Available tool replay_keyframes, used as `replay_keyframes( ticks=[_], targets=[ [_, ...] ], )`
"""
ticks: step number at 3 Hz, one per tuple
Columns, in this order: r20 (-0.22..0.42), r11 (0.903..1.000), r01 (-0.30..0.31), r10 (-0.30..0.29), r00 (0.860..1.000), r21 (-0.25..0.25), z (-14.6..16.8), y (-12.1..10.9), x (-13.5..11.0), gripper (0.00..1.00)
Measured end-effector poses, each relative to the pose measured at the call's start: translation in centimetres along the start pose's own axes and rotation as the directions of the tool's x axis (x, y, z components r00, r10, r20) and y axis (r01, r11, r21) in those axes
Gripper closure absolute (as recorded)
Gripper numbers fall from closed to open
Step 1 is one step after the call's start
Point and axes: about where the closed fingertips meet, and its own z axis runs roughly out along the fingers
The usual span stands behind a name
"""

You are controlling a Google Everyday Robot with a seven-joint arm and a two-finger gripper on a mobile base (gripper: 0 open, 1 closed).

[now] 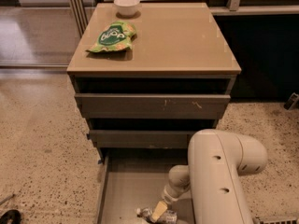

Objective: Pick blue plastic bottle from bottom drawer and place on counter

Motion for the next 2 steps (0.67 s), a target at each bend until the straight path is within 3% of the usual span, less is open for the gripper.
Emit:
replay_keyframes(
  ticks=[1,2],
  targets=[
    [0.000,1.0000,0.000,0.000,1.000,0.000,0.0,0.0,0.0,0.00],
    [-0.034,0.9985,-0.054,0.054,0.998,0.001,1.7,2.5,2.0,0.00]
  ],
)
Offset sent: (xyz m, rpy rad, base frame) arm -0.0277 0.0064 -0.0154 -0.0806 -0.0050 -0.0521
